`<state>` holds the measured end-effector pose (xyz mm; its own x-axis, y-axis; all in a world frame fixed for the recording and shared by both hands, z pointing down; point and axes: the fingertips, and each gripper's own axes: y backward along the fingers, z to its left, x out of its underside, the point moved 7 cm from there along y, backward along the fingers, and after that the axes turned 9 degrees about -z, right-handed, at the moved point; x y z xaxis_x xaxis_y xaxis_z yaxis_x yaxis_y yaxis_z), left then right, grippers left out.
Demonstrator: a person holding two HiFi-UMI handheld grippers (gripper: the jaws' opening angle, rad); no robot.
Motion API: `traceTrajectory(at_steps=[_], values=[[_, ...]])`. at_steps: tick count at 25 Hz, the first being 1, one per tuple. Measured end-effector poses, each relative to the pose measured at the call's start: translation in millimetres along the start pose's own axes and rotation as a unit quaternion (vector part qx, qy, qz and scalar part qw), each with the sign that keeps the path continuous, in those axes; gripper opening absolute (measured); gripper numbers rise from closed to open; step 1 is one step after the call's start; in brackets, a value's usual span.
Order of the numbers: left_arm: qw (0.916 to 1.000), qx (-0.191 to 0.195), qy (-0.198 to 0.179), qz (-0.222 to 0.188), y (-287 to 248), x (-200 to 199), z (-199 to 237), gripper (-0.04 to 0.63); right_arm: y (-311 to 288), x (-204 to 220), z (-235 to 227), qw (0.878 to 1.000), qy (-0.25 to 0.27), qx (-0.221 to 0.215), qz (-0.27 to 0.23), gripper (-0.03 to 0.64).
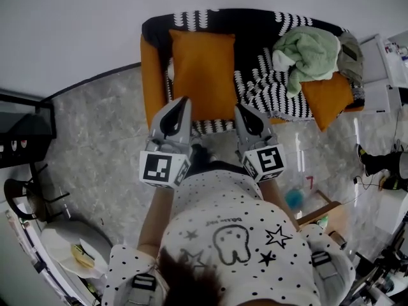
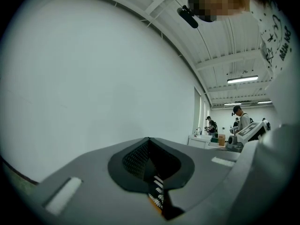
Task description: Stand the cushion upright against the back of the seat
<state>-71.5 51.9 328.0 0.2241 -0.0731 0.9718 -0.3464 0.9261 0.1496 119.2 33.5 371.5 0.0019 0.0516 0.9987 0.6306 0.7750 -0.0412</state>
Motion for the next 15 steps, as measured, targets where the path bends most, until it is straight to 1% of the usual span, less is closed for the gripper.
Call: traceTrajectory(at_steps=[4, 9, 15], values=[[0.9999, -0.005, 0.010, 0.008, -9.0, -3.8, 13.3, -0.005, -16.0, 0.0, -1.1, 1.000, 0.002, 0.009, -0.005, -0.005], [0.9998, 0.007, 0.012, 0.012, -19.4, -0.7, 31.9, -0.005, -31.0, -2.0, -5.9, 1.000, 0.004, 0.029, -0.009, -0.005], [0.9996, 0.016, 0.020, 0.014, -30.8, 0.8, 42.3, -0.006, -30.0, -2.6, -10.0, 0.998, 0.007, 0.059, -0.004, -0.005]])
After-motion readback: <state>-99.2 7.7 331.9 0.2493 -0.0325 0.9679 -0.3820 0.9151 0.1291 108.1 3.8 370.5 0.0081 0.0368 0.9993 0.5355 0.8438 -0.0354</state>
